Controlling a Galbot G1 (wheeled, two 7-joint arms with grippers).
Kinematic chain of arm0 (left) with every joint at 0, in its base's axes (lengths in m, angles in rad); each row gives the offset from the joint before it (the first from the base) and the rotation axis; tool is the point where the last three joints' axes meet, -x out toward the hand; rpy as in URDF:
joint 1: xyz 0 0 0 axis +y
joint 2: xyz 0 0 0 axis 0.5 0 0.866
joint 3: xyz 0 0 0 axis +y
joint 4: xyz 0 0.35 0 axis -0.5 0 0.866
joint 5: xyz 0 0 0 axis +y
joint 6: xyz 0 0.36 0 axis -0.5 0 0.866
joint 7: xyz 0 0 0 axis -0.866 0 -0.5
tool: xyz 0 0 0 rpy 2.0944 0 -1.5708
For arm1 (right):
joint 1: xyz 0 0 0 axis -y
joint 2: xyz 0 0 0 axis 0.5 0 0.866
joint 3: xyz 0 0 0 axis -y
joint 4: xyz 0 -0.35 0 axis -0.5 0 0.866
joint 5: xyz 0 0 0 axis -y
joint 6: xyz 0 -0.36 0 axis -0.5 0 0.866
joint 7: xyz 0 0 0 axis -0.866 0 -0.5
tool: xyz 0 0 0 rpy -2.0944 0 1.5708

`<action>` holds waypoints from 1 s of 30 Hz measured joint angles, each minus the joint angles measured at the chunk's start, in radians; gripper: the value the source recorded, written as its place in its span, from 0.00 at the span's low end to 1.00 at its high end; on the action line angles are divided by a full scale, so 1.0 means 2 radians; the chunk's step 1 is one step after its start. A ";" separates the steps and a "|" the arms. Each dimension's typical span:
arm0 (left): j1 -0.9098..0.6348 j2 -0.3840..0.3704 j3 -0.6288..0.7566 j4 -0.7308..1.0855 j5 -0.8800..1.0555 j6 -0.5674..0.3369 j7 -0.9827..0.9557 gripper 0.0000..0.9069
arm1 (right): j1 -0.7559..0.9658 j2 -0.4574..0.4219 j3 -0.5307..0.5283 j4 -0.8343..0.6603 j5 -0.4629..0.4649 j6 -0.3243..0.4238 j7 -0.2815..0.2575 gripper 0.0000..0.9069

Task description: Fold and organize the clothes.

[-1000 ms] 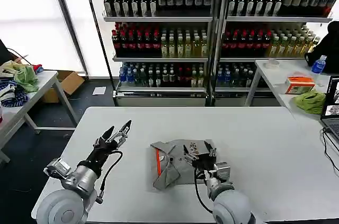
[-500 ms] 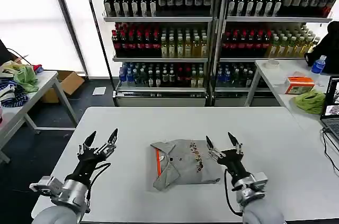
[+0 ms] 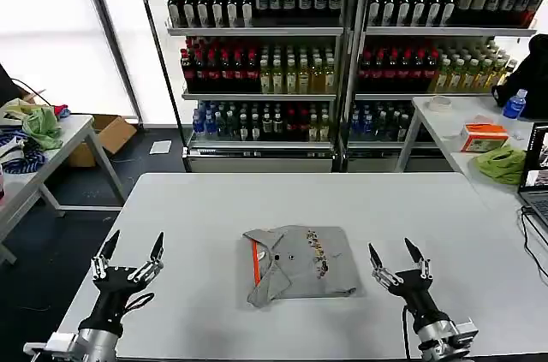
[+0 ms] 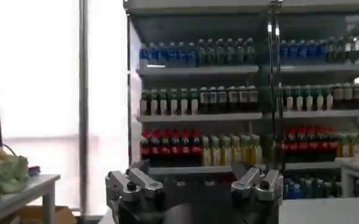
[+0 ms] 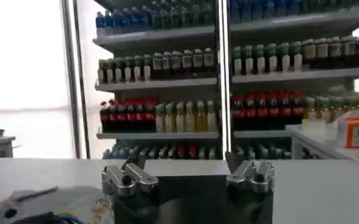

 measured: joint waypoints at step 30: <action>0.055 -0.011 -0.020 -0.016 0.055 -0.042 0.047 1.00 | -0.055 0.000 0.013 0.040 0.009 0.045 -0.035 1.00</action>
